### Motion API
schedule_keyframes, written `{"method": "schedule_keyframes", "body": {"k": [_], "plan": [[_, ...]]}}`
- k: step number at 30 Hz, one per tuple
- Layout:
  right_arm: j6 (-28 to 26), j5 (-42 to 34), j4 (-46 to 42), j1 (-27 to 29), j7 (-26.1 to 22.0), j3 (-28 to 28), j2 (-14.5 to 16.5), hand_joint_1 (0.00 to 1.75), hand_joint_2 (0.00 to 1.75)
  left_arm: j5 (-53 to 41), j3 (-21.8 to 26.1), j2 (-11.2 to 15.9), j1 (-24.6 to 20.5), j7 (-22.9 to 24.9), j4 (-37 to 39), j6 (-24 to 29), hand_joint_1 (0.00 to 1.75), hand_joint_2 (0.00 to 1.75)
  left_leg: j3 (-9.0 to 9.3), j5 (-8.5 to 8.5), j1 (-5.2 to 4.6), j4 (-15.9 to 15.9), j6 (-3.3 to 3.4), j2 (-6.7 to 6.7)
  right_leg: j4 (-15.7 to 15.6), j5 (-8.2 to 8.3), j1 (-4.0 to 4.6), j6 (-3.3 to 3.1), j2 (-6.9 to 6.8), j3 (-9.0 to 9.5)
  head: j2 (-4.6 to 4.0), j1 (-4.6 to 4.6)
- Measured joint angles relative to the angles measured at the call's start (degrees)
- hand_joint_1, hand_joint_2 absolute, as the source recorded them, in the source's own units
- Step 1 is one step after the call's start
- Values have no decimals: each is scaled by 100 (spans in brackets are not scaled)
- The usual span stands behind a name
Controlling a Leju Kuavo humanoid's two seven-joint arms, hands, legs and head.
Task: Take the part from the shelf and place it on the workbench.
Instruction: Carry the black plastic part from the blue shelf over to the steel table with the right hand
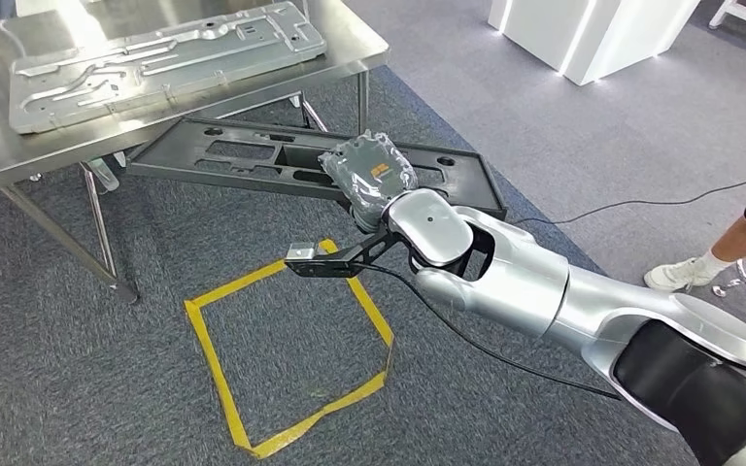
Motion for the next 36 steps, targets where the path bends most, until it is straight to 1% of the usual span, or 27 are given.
{"method": "schedule_keyframes", "body": {"k": [2,4,5,6,8,9,10,11,12,13,14,15,16,19,21,22,24,25,26,27,28,29,30,31,32,34,36], "plan": [[-1,-1,5,-1,-1,0,3,175,175,0,0,-1,-4,2,0,0,0,175,4,-41,-11,-2,-55,-10,-157,-42,23,-32,10,90,0,-5],[0,-1,7,3,0,0,5,175,175,-1,0,-2,-3,5,0,9,0,175,23,-78,2,-3,-112,2,-203,-66,10,-79,9,135,0,-5],[0,1,8,1,5,-1,5,175,175,-1,0,-4,-1,4,0,21,0,175,-10,-127,10,91,-146,18,-237,-80,-3,-109,4,184,-1,-16],[0,2,8,-4,9,-1,6,175,175,-2,0,-5,0,1,0,39,0,175,-112,-212,19,304,-182,35,-270,-98,-19,-135,0,243,-1,-23],[2,9,12,-1,12,-1,6,175,175,-4,-1,-8,0,-11,0,67,0,175,-520,-430,44,1011,-247,64,-292,-160,-23,-169,-8,344,-1,-41],[5,16,17,8,7,0,7,175,175,-4,-1,-8,0,-15,0,74,0,175,-756,-495,57,1351,-271,69,-293,-198,-21,-172,-10,389,0,-39],[8,24,25,21,2,0,7,175,175,-3,-2,-7,3,-17,0,76,0,175,-930,-459,67,1531,-288,76,-290,-241,-24,-170,-10,438,1,-40],[11,32,34,31,-2,0,7,175,175,-2,-2,-7,7,-18,0,78,0,175,-1009,-313,75,1510,-297,82,-287,-286,-28,-163,-10,494,1,-39],[13,37,43,36,-5,0,8,175,175,-1,-2,-7,12,-16,0,80,0,175,-964,-52,84,1244,-301,88,-284,-334,-35,-152,-9,560,1,-39],[13,41,51,37,-5,0,8,175,175,0,-2,-7,18,-13,0,81,0,175,-851,234,93,846,-301,99,-282,-387,-43,-134,-9,626,0,-39],[12,46,59,31,-5,0,8,175,175,1,-2,-7,21,-9,0,84,0,175,-714,432,82,499,-298,105,-282,-431,-38,-108,-8,676,0,-43],[12,50,67,22,-6,0,9,175,175,1,-2,-8,21,-5,0,88,0,175,-595,532,69,208,-278,109,-281,-465,-33,-82,-5,703,-1,-50],[13,56,77,14,-7,0,10,175,175,-1,-2,-7,14,-3,0,93,0,175,-534,533,48,71,-250,109,-284,-485,-28,-56,-4,708,-1,-52],[14,66,97,11,-20,0,26,175,175,-2,-3,-3,-12,-1,0,108,0,175,-455,441,23,-20,-129,92,-297,-536,-39,34,-11,720,1,-47],[14,72,104,4,-25,0,35,175,175,-2,-4,-1,-4,0,0,109,0,175,-351,408,40,-79,-39,88,-23,-674,-44,70,-13,614,1,-32],[14,74,109,1,-25,0,36,175,175,-2,-4,-1,3,1,0,108,0,175,-303,385,41,-97,2,90,320,-796,-46,69,-9,427,1,-21],[17,75,121,11,-31,0,36,175,175,-2,-4,1,0,0,0,106,0,175,-247,327,29,-97,59,87,1134,-1010,-37,66,-6,-94,1,-3],[21,75,129,25,-39,0,36,175,175,-2,-4,3,-5,-1,0,105,0,175,-221,295,24,-92,70,78,1393,-1013,-39,66,-6,-313,1,-2],[24,75,138,35,-48,0,36,175,175,-1,-4,5,-9,-2,0,101,0,175,-191,261,22,-83,69,65,1423,-900,-41,64,-6,-421,0,0],[26,75,145,38,-56,0,37,175,175,-1,-4,6,-10,-3,0,94,0,175,-153,221,22,-68,59,49,1217,-680,-42,55,-7,-407,0,1],[28,75,150,34,-64,0,37,175,175,-1,-4,6,-7,-3,0,85,0,175,-109,174,22,-50,45,32,835,-397,-43,41,-6,-292,0,3],[30,75,156,25,-75,0,38,175,175,1,-4,5,0,-3,0,75,0,175,-90,124,16,-30,23,9,450,-188,-43,29,20,-132,0,1],[31,74,160,15,-89,0,49,175,175,3,-4,4,1,-3,0,67,0,175,-74,79,12,-6,-4,-12,119,-58,-45,21,47,8,0,-3],[34,70,165,8,-105,0,60,175,175,4,-4,3,-3,-3,0,63,0,175,-71,52,11,3,-33,-31,-73,-19,-40,16,69,97,1,-5],[39,65,174,5,-117,0,71,175,175,6,-4,3,-8,-3,0,60,0,175,-78,38,13,-5,-66,-54,-134,-60,-31,7,85,135,1,-6],[50,55,194,3,-127,0,92,175,175,7,-4,5,-18,2,0,58,0,175,-61,28,23,-36,-129,-78,-197,-78,-29,-34,46,162,1,-2],[55,52,219,-8,-128,2,122,175,175,9,-5,8,-8,13,0,58,0,175,-135,-68,27,141,-191,-29,-260,-98,-47,-92,-13,239,1,-22]]}}
